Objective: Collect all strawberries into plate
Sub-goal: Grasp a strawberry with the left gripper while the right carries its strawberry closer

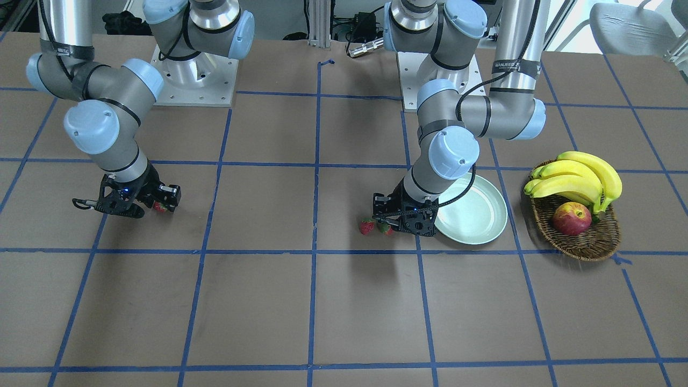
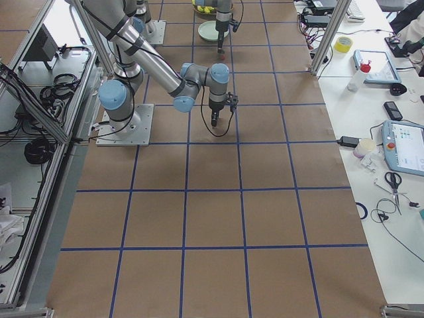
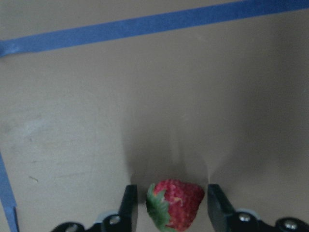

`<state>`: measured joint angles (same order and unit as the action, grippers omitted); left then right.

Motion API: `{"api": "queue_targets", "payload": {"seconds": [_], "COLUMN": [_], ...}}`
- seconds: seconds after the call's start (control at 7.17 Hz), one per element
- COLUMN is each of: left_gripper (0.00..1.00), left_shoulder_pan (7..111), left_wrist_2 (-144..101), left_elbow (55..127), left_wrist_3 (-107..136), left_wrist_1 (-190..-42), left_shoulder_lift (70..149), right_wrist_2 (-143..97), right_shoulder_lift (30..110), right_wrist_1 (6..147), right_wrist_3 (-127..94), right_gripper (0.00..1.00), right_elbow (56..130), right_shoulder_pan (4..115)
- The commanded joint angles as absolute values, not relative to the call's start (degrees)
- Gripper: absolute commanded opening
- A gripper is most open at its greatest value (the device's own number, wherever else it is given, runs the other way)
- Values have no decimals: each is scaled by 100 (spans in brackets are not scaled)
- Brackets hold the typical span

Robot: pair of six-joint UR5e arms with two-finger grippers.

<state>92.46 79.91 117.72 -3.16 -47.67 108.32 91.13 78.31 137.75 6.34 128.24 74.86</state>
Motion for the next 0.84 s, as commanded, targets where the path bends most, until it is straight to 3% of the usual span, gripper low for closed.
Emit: {"api": "queue_targets", "payload": {"seconds": [0.0, 0.28, 0.56, 0.7], "left_gripper": [54, 55, 56, 40], "left_shoulder_pan": [9246, 9246, 9246, 9246], "left_wrist_2": [7980, 7980, 7972, 7972], "left_elbow": [11769, 11742, 11742, 11742], "left_wrist_3": [-343, -579, -598, -615], "left_wrist_1": [-4746, -4641, -4562, -4562], "left_shoulder_lift": [10854, 10916, 10925, 10934], "right_wrist_2": [9167, 9106, 9175, 9115], "right_shoulder_lift": [7840, 7919, 7902, 7858], "right_wrist_1": [13729, 13711, 13606, 13623], "right_wrist_3": [554, 222, -637, -1085], "right_gripper": [0, 0, 0, 0], "right_elbow": [12806, 12675, 12412, 12332], "right_shoulder_pan": [7479, 7767, 8784, 9181]}}
